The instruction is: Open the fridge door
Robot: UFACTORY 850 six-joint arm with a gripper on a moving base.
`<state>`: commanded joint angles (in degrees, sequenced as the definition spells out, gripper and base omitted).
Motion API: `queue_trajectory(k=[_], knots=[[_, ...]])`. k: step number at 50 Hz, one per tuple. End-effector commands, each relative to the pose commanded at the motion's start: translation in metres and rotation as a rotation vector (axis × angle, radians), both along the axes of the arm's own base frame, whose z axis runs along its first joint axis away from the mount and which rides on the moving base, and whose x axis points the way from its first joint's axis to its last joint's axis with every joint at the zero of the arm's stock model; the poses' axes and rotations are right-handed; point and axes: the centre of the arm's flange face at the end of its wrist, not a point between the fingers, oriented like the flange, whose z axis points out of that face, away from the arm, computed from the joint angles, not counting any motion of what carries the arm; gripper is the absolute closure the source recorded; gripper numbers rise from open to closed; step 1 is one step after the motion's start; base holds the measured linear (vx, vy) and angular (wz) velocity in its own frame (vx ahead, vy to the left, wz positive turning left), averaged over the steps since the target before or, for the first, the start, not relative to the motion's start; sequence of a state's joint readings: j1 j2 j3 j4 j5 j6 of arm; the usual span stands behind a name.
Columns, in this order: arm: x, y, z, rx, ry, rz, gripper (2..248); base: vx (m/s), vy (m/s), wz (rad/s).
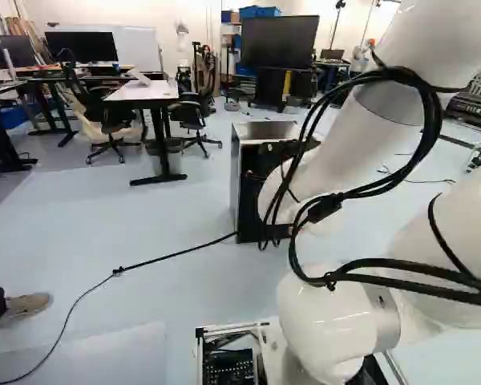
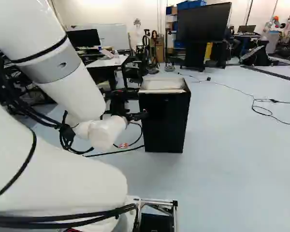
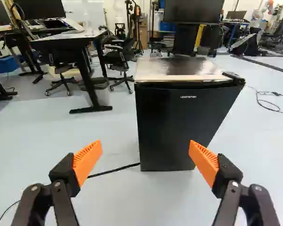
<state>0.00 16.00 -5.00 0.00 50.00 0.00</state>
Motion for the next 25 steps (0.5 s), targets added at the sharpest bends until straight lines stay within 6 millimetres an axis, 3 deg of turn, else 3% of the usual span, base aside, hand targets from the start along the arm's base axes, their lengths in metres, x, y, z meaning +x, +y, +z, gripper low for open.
queue_trajectory(k=[25], knots=[[0.0057,0.0,0.0008,0.0,0.003,0.0,3,0.0,0.0,0.0]])
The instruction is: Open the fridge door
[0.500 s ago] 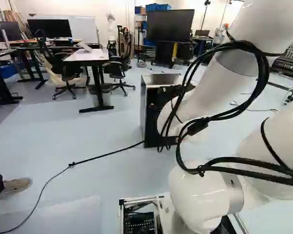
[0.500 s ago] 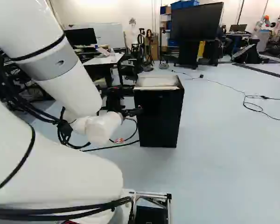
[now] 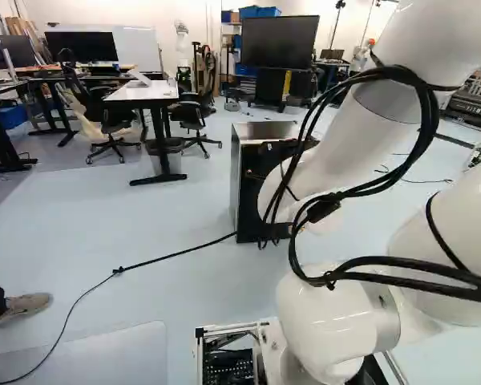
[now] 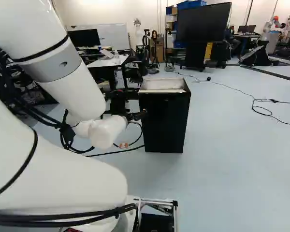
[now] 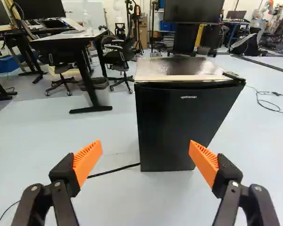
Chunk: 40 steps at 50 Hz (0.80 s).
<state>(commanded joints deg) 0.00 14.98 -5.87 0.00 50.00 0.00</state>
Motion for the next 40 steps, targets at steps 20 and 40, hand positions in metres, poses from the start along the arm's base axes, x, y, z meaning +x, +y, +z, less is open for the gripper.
queue_trajectory(k=[20,40], knots=[[0.012,0.0,0.002,0.0,0.005,0.002,3,0.0,0.0,0.0],[0.023,0.005,0.003,0.003,0.009,0.012,3,0.0,0.0,0.0]])
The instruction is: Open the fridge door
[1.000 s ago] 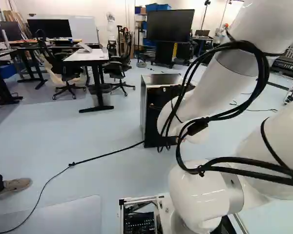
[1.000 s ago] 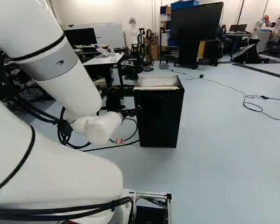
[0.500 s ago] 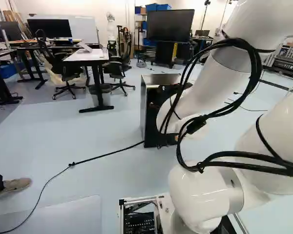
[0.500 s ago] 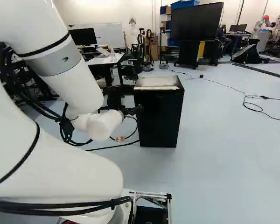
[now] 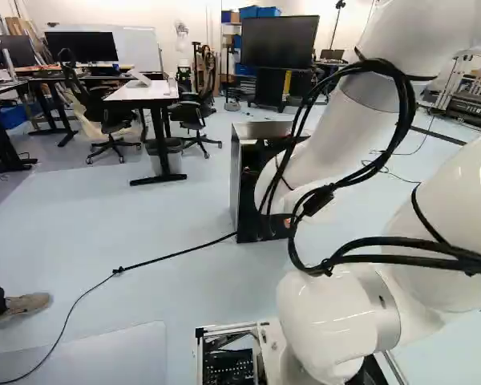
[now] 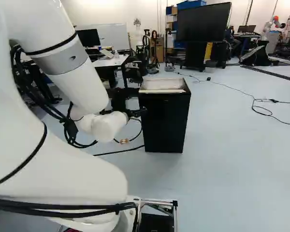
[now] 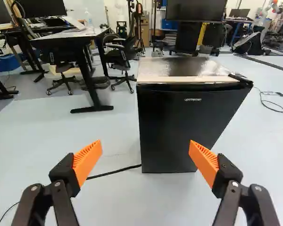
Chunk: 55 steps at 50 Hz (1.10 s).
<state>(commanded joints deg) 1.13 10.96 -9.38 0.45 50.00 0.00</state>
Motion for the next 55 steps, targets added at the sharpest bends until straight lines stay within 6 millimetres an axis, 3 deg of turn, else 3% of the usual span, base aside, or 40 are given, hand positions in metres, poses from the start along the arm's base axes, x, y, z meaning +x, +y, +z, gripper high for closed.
queue_trajectory(k=[55], knots=[[0.02,0.045,0.002,0.067,0.013,-0.006,3,0.0,0.0,0.0]])
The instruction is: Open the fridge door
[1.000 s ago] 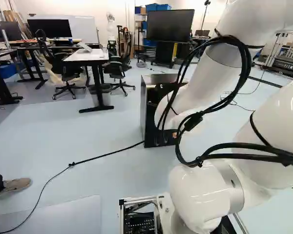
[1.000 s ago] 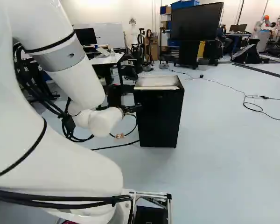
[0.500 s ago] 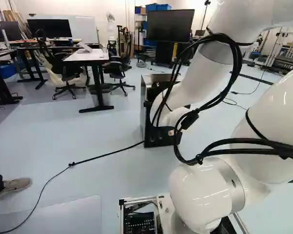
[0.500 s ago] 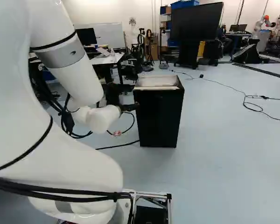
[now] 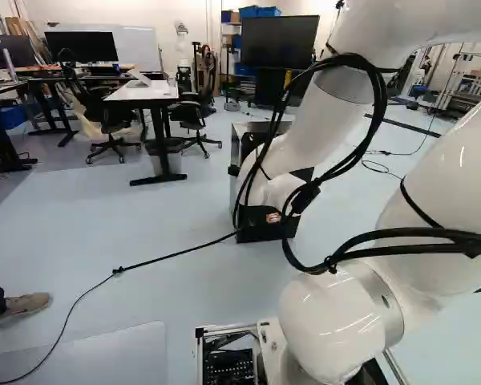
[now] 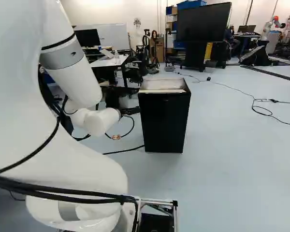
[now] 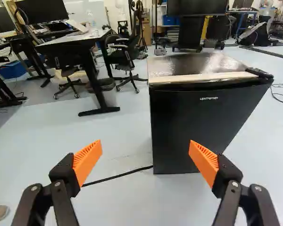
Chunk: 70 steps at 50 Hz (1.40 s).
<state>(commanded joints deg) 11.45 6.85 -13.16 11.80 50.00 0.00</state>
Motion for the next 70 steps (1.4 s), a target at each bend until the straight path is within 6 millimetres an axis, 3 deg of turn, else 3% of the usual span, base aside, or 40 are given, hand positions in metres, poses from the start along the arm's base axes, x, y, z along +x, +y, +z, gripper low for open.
queue_trajectory(k=[27,70], knots=[[0.002,0.027,0.0,0.042,0.012,-0.016,3,0.0,0.0,0.0],[0.027,0.073,0.002,0.109,0.007,-0.083,3,0.0,0.0,0.0]])
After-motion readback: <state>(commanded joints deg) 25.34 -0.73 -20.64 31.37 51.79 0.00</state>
